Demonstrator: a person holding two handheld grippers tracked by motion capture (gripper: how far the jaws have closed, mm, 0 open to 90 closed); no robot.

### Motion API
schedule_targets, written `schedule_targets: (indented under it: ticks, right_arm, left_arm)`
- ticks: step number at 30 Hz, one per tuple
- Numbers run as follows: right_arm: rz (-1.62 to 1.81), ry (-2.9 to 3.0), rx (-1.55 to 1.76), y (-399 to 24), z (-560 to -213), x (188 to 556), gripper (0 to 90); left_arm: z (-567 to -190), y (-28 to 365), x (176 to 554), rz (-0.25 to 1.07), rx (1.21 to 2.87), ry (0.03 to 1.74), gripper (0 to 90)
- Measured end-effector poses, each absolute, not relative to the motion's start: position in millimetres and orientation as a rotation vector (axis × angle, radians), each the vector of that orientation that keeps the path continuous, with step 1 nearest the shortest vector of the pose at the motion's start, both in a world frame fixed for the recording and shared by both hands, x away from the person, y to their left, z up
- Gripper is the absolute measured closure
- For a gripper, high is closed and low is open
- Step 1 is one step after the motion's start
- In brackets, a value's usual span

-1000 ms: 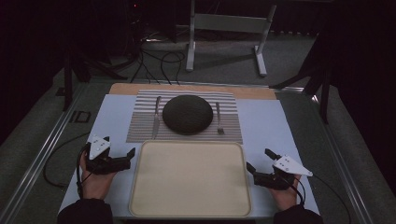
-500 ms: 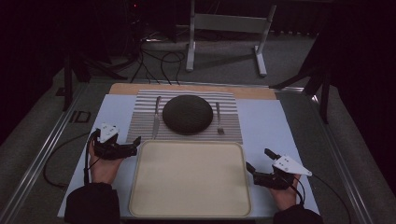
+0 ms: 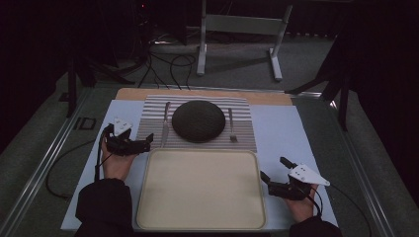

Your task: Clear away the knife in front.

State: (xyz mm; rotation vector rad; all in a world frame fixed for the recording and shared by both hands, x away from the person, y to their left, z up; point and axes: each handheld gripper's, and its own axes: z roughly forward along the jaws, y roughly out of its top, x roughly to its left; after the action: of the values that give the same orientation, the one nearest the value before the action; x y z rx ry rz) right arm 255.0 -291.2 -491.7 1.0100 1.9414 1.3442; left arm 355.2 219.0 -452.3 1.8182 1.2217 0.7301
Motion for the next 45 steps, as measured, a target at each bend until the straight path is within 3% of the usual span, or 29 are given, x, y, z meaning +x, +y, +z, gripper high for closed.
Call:
schedule_targets:
  ticks: [17, 45]
  right_arm:
    - [1.344, 1.94, 1.011, -291.1, -491.5, 255.7, 9.8]
    - [1.345, 1.944, 1.016, -290.2, -492.0, 257.1, 9.8]
  left_arm:
    - [-452.0, 208.9, 381.7, 0.755, 1.775, 1.195, 1.6]
    - [-468.9, 191.4, 450.3, 0.724, 1.898, 1.295, 0.4]
